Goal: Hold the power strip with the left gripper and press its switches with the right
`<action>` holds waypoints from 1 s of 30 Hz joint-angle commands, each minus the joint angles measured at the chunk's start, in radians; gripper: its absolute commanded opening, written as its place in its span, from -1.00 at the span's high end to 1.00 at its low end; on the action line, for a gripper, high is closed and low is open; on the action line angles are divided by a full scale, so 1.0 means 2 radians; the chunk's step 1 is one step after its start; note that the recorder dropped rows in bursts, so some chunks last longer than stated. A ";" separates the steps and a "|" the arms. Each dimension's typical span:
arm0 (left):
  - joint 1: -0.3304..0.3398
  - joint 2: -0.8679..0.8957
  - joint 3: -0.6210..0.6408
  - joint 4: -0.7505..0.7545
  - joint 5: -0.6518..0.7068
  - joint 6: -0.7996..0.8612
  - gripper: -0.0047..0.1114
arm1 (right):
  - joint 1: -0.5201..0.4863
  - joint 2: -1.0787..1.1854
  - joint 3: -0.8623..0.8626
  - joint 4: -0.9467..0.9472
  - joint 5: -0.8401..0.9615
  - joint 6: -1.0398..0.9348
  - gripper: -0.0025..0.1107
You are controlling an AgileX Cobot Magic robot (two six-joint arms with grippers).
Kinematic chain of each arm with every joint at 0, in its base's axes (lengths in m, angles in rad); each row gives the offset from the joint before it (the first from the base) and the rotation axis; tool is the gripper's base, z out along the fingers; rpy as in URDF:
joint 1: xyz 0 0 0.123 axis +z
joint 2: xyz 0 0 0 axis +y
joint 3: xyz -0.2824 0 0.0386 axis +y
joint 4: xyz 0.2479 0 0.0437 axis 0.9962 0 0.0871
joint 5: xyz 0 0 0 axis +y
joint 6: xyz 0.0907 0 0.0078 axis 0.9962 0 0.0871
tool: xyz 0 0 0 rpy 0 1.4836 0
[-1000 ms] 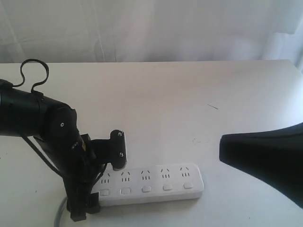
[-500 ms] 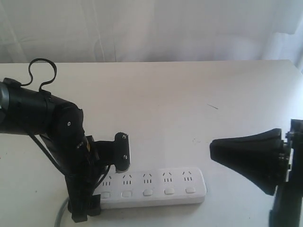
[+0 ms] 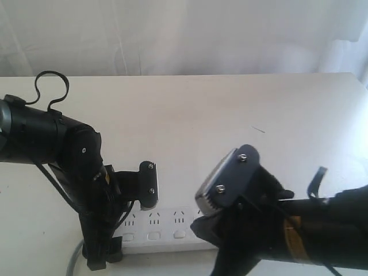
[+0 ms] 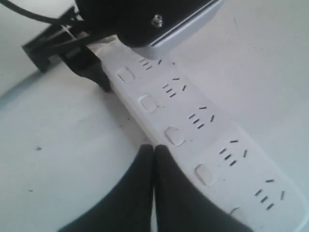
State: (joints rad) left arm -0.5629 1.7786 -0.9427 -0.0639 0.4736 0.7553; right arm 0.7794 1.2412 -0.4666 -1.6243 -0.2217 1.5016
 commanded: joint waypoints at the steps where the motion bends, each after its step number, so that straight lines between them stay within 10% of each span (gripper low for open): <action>1: -0.006 0.021 0.011 -0.001 0.022 0.001 0.91 | 0.055 0.056 -0.040 0.052 0.106 -0.007 0.96; 30: -0.006 0.021 0.011 -0.004 0.008 0.002 0.91 | 0.079 0.147 -0.080 0.005 0.178 0.060 0.96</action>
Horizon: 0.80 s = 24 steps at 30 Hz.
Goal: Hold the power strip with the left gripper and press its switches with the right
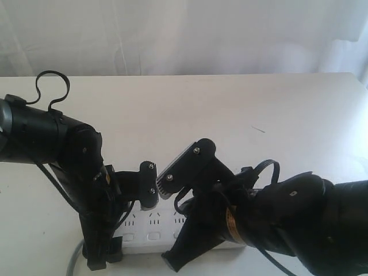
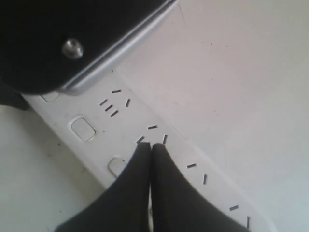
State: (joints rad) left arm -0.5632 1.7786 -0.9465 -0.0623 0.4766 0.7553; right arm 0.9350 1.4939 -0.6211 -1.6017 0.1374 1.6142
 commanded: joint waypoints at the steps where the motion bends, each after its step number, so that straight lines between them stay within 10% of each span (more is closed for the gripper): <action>1: -0.006 0.021 0.013 -0.005 0.006 0.002 0.91 | 0.001 0.026 -0.003 -0.006 -0.001 0.004 0.96; 24: -0.006 0.021 0.013 -0.005 0.026 -0.033 0.91 | 0.001 0.111 -0.035 -0.004 -0.038 0.006 0.96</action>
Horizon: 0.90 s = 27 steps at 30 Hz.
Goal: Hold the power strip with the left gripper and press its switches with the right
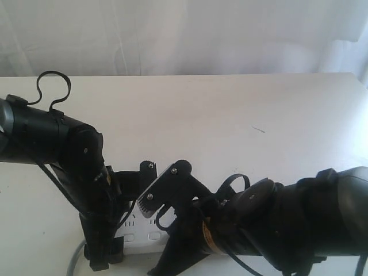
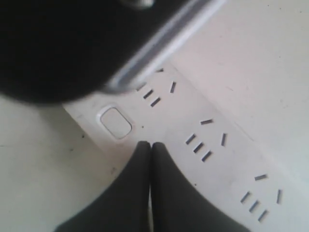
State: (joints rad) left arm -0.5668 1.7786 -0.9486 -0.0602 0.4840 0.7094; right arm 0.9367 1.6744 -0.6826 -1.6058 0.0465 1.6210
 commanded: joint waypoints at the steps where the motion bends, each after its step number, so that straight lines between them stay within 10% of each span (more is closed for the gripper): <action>1: -0.004 0.021 0.014 -0.006 0.023 -0.010 0.91 | 0.000 0.024 -0.004 -0.001 0.015 0.003 0.96; 27: -0.004 0.021 0.014 -0.005 0.034 -0.013 0.91 | 0.000 -0.012 -0.001 0.009 -0.004 0.021 0.96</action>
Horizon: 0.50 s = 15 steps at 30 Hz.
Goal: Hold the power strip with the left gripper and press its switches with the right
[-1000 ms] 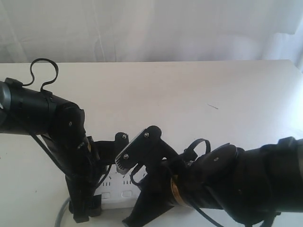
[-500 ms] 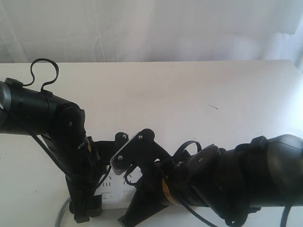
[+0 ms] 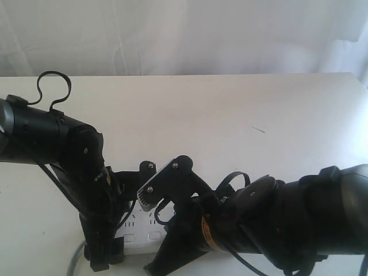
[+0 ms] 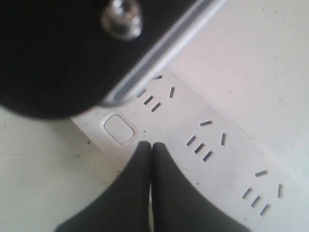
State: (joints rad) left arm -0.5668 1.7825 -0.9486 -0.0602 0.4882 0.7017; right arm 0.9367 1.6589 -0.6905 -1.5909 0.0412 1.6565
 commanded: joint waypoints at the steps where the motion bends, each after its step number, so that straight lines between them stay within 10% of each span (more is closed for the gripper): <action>1: -0.004 0.019 0.014 -0.005 0.031 -0.009 0.91 | 0.000 -0.005 0.003 0.002 -0.001 0.003 0.96; 15: -0.004 0.019 0.014 -0.005 0.033 -0.013 0.91 | 0.000 -0.011 0.003 0.002 0.021 0.003 0.96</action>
State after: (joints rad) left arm -0.5668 1.7825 -0.9486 -0.0602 0.4900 0.6918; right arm 0.9367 1.6447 -0.6890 -1.5909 0.0653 1.6565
